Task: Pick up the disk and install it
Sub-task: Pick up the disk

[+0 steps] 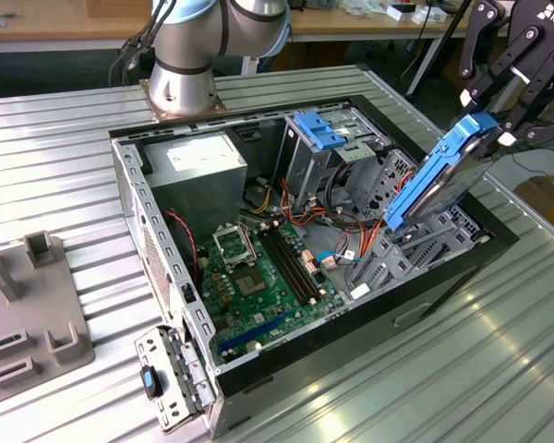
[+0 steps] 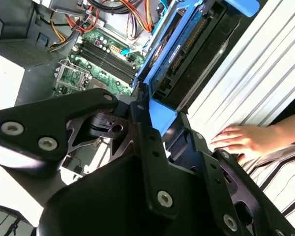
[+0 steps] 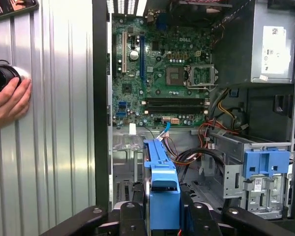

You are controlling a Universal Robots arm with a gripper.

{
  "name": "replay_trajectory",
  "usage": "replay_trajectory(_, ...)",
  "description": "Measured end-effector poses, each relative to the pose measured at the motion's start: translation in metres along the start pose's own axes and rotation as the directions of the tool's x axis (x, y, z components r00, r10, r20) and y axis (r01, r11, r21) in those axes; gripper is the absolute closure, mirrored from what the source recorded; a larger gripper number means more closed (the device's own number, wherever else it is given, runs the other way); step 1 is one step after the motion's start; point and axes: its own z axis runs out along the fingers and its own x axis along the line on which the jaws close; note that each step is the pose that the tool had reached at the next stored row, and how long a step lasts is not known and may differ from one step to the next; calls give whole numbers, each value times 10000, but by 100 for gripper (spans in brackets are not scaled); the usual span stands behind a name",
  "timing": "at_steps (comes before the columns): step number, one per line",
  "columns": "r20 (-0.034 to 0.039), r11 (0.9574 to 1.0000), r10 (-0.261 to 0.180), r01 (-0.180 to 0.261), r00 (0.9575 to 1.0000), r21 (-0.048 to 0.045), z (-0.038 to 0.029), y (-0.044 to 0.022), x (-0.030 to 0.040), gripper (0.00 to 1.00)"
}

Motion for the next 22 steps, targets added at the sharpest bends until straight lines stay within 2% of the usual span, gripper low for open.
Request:
replay_trajectory(3, -54, 9999, 139, -139, 9999, 18, 21, 16, 0, 64)
replay_trajectory(6, -118, 9999, 141, -140, 9998, 20, 26, 33, -57, 64)
replay_trajectory(10, -121, 9999, 139, -138, 9998, 20, 55, 46, -77, 64)
replay_trajectory(16, -121, 9999, 143, -143, 9998, 20, 185, 62, -74, 64)
replay_trajectory(21, -122, 9999, 170, -170, 9998, 24, 236, -4, -122, 64)
replay_trajectory(22, -123, 9998, 172, -172, 9998, 25, 243, -49, -129, 64)
